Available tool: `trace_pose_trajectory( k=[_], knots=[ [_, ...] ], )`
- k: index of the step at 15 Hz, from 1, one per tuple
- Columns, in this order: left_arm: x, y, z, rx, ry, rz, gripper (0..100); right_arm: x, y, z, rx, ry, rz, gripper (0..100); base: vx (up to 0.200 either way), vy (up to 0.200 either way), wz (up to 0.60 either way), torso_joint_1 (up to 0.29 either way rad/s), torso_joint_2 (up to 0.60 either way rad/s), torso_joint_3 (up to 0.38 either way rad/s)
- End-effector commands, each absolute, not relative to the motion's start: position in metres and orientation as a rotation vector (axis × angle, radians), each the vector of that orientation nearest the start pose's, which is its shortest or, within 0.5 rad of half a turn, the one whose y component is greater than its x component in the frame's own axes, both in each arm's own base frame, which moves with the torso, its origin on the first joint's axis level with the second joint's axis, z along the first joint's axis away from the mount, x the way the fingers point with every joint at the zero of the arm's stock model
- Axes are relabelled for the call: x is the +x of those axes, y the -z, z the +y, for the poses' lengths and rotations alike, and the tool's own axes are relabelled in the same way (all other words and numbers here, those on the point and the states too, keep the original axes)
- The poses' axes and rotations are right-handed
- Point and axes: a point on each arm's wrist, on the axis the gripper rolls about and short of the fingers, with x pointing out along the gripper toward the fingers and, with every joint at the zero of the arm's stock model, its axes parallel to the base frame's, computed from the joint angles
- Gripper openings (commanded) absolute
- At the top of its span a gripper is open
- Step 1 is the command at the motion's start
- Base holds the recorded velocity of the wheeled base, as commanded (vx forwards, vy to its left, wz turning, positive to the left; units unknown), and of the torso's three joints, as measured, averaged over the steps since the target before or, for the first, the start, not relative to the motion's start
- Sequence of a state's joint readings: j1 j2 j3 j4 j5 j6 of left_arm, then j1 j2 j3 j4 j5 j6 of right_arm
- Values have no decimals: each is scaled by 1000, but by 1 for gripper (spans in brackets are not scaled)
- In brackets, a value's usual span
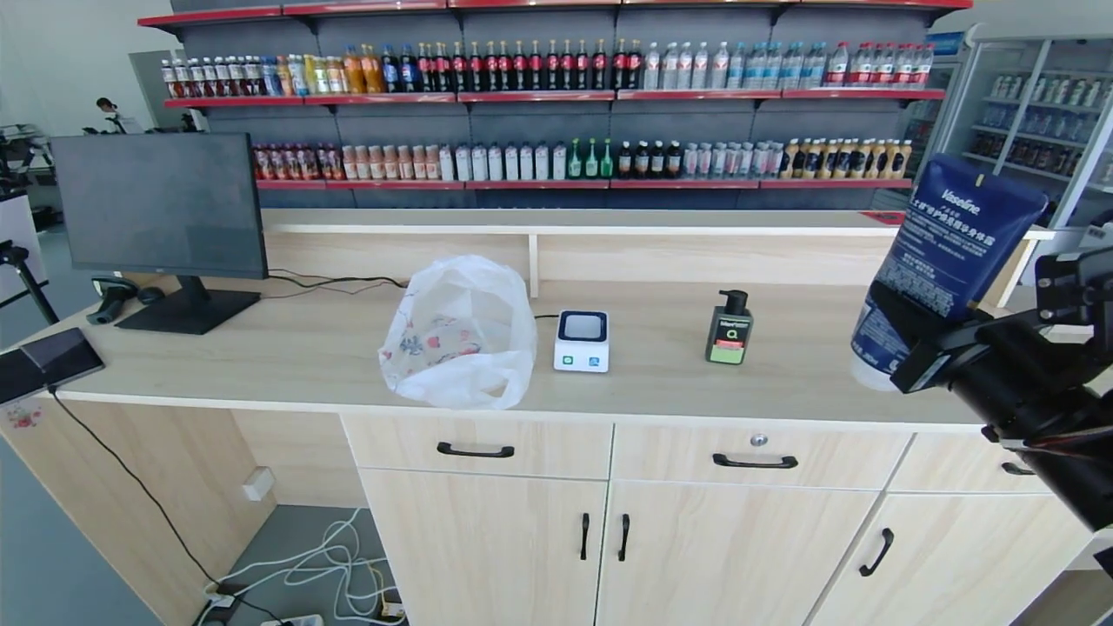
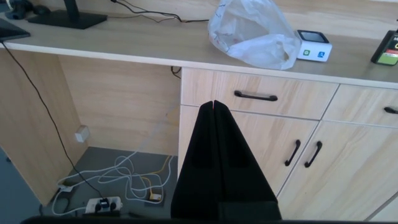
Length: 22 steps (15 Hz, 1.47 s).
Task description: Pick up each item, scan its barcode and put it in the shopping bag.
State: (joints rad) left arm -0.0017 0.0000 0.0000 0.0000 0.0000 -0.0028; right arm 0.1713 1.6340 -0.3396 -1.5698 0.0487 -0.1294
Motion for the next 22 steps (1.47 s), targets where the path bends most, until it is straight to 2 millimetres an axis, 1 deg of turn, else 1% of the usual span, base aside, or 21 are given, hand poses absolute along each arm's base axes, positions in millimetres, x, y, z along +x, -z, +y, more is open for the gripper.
trace_pose_trajectory(
  k=[1, 5, 22],
  knots=[
    [-23, -75, 0, -3, 2, 0, 0, 233, -178, 41, -113, -200, -281, 0, 0, 0, 0, 0, 0, 0],
    [-23, -75, 0, -3, 2, 0, 0, 231, -179, 41, -111, -200, -284, 0, 0, 0, 0, 0, 0, 0],
    [-23, -75, 0, -6, 2, 0, 0, 231, -181, 41, -110, -199, -296, 0, 0, 200, 0, 4, 2, 2]
  ],
)
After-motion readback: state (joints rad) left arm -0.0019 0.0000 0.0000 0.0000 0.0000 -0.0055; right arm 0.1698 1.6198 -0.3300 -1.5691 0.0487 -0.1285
